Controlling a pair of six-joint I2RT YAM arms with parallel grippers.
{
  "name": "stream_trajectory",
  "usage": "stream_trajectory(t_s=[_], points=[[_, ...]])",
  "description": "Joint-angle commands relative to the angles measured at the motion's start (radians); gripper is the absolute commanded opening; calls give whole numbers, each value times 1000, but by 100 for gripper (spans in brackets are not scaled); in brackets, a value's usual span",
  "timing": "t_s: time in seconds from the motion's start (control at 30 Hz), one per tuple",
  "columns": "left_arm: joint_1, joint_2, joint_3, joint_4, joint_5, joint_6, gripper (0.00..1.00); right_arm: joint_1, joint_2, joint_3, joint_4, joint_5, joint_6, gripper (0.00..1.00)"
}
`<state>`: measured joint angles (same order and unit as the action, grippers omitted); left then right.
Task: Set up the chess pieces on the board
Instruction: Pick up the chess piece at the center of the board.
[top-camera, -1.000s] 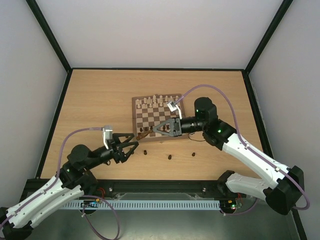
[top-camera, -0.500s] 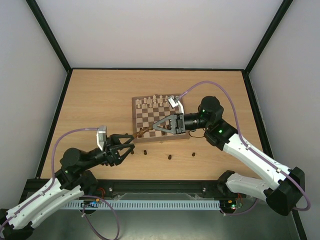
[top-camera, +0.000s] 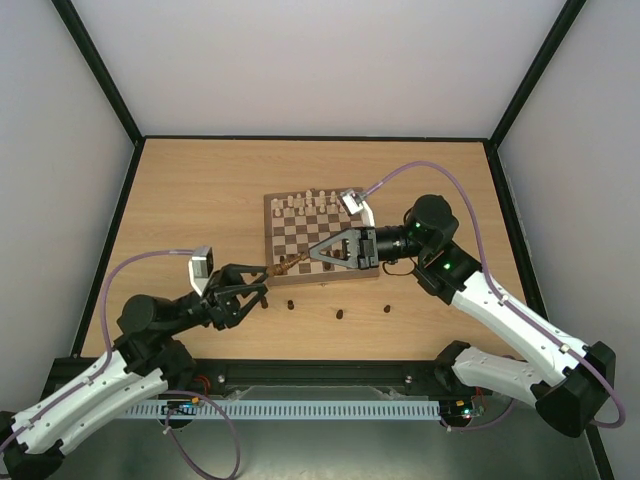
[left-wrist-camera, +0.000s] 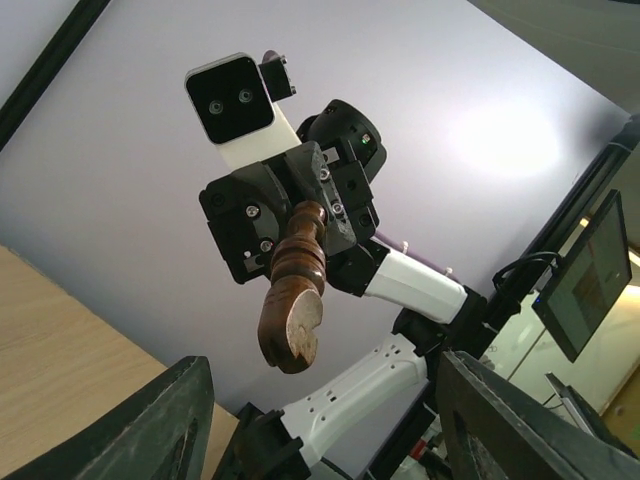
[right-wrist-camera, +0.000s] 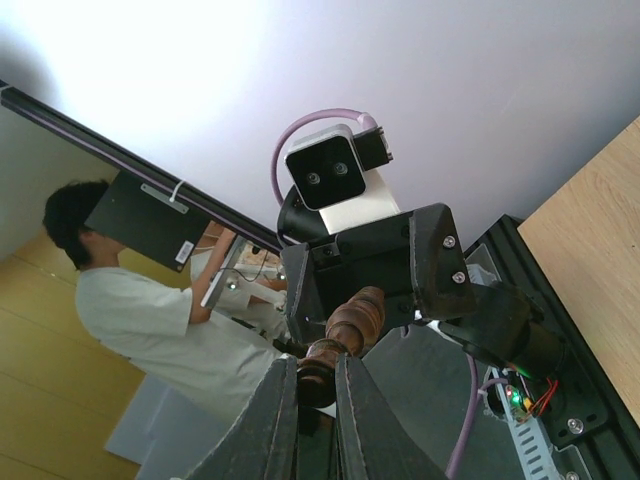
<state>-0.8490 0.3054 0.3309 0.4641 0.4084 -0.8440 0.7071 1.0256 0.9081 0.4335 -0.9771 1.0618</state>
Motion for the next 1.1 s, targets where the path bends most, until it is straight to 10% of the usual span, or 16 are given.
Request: stream_trajectory(t_s=[0.0,1.07], points=[[-4,33,32,116,27,-38,63,-1,-30,18,42,-31,12,4],[-5,139,49,176,24,-53,23,-2,-65,18,-78,-26,-84,3]])
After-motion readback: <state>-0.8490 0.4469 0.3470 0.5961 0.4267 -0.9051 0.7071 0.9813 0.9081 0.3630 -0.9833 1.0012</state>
